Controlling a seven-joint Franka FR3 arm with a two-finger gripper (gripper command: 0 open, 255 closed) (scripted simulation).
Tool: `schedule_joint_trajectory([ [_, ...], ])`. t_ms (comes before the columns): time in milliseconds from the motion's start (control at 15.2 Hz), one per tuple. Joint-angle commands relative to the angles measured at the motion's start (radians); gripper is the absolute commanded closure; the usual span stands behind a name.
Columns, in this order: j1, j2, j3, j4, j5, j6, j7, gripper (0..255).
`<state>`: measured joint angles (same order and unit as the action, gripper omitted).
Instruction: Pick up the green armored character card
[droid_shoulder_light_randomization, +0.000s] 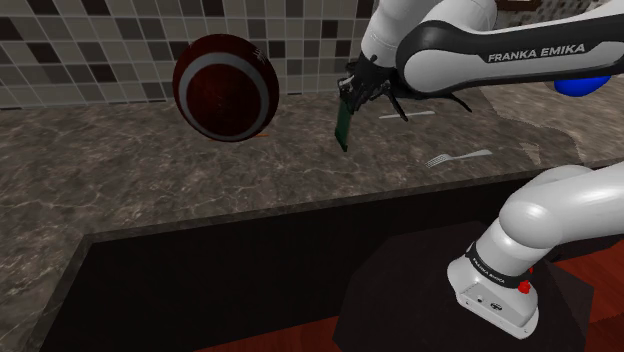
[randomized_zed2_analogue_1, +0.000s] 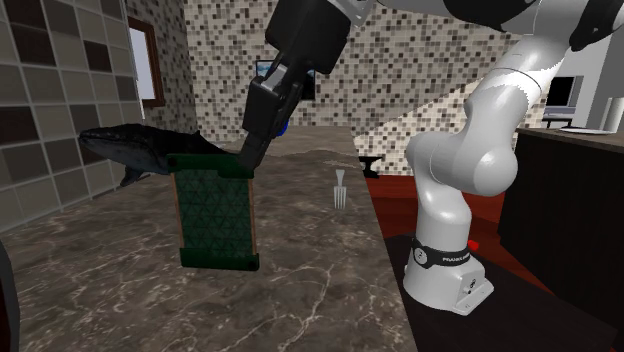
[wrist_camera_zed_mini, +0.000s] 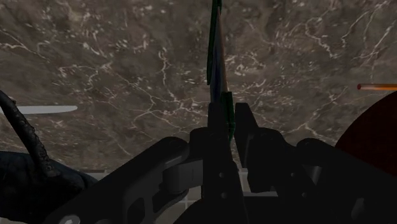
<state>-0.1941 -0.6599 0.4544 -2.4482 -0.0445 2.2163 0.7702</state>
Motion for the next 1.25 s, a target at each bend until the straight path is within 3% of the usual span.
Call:
schedule_joint_trajectory([
  [0,0.000,0.000,0.000,0.000,0.000,0.000,0.000,255],
  [1188,-0.008,0.006,-0.034,0.203,-0.003,-0.194,-0.046,255],
])
